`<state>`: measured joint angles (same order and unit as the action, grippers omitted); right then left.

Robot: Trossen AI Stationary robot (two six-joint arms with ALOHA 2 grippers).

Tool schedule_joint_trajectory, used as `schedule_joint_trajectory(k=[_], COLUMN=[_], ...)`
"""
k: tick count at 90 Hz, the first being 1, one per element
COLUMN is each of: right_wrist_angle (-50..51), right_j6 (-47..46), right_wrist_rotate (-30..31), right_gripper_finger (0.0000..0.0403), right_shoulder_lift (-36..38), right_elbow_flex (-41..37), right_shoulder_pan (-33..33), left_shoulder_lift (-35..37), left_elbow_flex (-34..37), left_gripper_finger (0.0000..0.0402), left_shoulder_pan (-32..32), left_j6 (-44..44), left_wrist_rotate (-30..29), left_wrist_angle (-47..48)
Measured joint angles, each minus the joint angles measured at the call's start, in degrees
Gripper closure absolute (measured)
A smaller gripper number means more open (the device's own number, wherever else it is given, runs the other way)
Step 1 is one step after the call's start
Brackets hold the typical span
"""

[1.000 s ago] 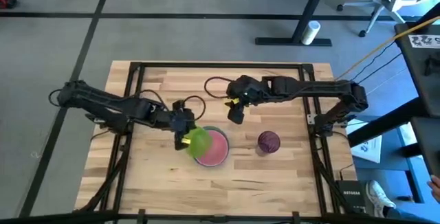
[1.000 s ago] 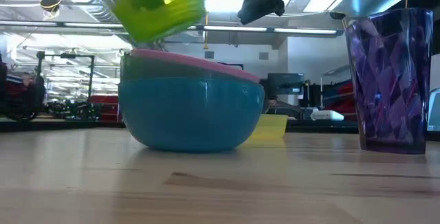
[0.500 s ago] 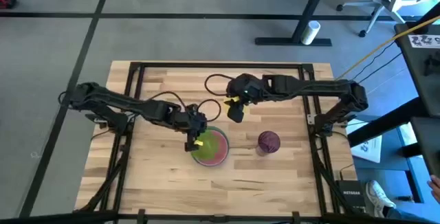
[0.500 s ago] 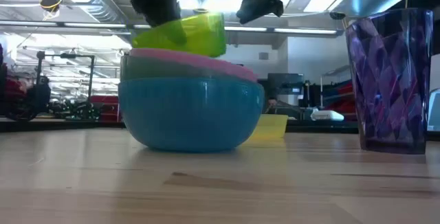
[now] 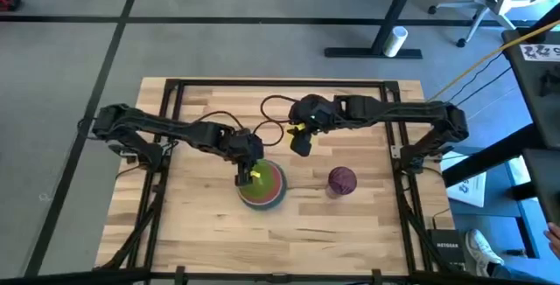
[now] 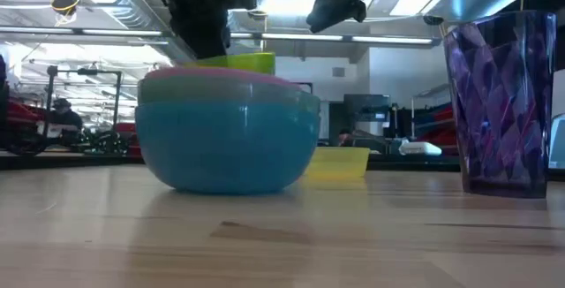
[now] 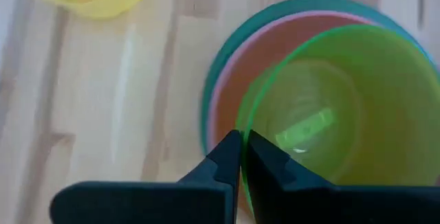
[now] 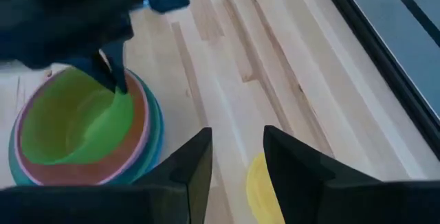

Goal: Nest bowls inside each other
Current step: Stack the green bowl on top of the pink bowl

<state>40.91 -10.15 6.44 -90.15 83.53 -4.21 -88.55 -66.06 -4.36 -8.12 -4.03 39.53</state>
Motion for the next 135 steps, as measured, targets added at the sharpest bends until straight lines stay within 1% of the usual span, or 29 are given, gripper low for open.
schedule_joint_trajectory(k=[16,29,50,76,84,97,105,124,135], right_wrist_angle=[-0.6,-0.6,-2.3,-4.7,-4.7,-4.8,-4.9,-4.9,-4.9], right_j6=[-0.4,-1.1,-2.4,-3.1,-3.1,-3.3,-3.4,-3.5,-3.5], right_wrist_rotate=[0.0,0.0,0.0,-1.1,-1.1,-1.1,-1.1,-1.1,-1.1], right_gripper_finger=[0.0285,0.0285,0.0285,0.0285,0.0285,0.0285,0.0285,0.0285,0.0285], right_shoulder_lift=[0.0,0.0,0.0,0.0,0.0,0.0,0.0,0.0,0.0], right_elbow_flex=[-0.6,-2.1,-5.2,-5.6,-5.6,-5.6,-5.6,-5.6,-5.6], right_shoulder_pan=[0.0,0.0,0.0,0.0,0.0,0.0,0.0,0.1,0.0], left_shoulder_lift=[-2.5,-3.9,-3.9,-2.3,-1.8,-1.9,-1.9,-1.9,-1.9], left_elbow_flex=[0.0,0.1,0.0,0.0,0.0,0.0,0.0,0.7,2.4], left_gripper_finger=[0.0402,0.0402,0.0401,0.0401,0.0401,0.0401,0.0401,0.0401,0.0401], left_shoulder_pan=[0.0,-0.2,-0.3,-1.3,-1.3,-0.2,0.4,0.8,1.2], left_j6=[0.9,1.0,3.1,5.8,5.1,2.7,2.5,4.2,5.3], left_wrist_rotate=[2.8,3.2,3.2,3.8,3.9,3.9,3.8,4.1,8.3], left_wrist_angle=[-1.6,-3.3,-8.7,-12.1,-10.7,-3.8,-2.1,-4.8,-8.0])
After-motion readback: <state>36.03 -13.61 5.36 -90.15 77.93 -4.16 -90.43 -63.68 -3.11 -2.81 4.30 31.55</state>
